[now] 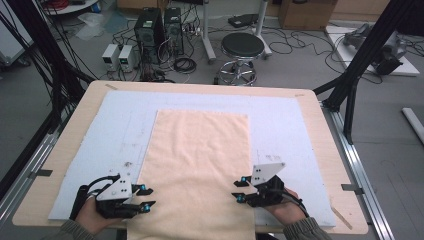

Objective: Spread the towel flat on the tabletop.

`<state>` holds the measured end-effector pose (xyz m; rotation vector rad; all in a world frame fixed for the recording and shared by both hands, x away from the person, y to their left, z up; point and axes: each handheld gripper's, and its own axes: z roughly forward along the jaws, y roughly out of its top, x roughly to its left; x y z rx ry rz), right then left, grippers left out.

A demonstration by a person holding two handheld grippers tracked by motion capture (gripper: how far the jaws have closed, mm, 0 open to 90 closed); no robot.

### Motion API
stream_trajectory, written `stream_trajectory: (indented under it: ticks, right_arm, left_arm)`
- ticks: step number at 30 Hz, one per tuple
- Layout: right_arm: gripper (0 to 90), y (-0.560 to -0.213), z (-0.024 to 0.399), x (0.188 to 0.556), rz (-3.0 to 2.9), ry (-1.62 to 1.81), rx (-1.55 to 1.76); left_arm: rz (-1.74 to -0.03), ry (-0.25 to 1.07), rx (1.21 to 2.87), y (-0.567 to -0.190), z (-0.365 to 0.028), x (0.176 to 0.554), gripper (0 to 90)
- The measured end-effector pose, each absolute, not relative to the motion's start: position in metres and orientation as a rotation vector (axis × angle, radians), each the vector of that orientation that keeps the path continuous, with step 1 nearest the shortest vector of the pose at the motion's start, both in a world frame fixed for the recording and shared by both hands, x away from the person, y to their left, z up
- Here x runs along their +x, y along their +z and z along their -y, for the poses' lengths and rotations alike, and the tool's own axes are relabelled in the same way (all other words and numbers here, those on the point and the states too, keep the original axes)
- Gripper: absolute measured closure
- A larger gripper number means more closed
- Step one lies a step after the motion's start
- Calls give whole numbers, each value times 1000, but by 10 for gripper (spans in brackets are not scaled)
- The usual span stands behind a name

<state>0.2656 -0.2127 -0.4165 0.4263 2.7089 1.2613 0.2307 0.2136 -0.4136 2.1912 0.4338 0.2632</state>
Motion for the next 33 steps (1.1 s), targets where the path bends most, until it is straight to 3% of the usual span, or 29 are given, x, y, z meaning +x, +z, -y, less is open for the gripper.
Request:
stream_trajectory:
  ticks: [16, 33]
  right_arm:
    - [329, -411, 225, 335, -2491, 1322, 764]
    - [268, -386, 217, 398, -2454, 1322, 826]
  left_arm:
    - [-712, 383, 2032, -397, -222, 298, 355]
    - [-848, 435, 1971, -373, -220, 365, 344]
